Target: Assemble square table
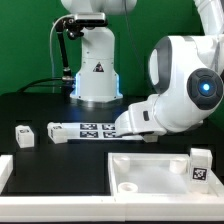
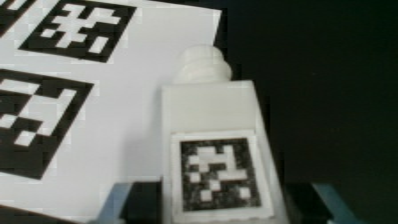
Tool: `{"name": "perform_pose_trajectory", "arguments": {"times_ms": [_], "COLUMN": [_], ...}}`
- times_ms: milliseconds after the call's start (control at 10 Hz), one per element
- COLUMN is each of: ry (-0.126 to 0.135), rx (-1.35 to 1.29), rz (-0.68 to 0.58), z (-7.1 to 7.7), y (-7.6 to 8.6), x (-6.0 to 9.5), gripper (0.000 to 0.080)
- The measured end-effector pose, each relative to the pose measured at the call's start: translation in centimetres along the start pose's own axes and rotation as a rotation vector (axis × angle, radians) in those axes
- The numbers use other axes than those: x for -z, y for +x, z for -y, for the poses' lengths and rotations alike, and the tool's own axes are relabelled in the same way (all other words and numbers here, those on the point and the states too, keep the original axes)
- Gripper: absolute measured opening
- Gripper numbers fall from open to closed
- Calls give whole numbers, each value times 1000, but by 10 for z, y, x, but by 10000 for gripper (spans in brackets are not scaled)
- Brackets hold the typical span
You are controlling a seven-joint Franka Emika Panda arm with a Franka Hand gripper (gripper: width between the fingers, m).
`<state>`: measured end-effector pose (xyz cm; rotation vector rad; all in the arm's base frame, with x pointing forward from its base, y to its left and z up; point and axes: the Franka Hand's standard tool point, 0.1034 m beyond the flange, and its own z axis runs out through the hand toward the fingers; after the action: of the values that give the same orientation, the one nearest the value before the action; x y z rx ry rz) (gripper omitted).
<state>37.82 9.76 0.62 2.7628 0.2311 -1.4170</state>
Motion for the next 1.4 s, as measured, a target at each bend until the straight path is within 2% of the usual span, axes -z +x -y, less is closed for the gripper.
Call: {"name": "perform_pose_trajectory", "arguments": {"times_ms": [200, 300, 400, 500, 600, 700, 1000, 1100, 1200, 1300, 1400], "ry": [5, -2, 14, 31, 50, 43, 34, 46, 76, 87, 79], "rx": [6, 74, 70, 65, 44, 43, 42, 64, 44, 31, 36], "rz": [3, 48, 17, -14, 18, -35, -217, -257, -305, -344, -413], "z": [-4, -21, -35, -47, -53, -54, -58, -66, -82, -94, -97], "y": [-2, -17, -23, -38, -55, -43, -40, -45, -51, -57, -53], "x": [7, 43, 76, 99, 106, 106, 116, 140, 181, 212, 226], "gripper": [289, 290, 290, 290, 290, 291, 291, 291, 290, 290, 291]}}
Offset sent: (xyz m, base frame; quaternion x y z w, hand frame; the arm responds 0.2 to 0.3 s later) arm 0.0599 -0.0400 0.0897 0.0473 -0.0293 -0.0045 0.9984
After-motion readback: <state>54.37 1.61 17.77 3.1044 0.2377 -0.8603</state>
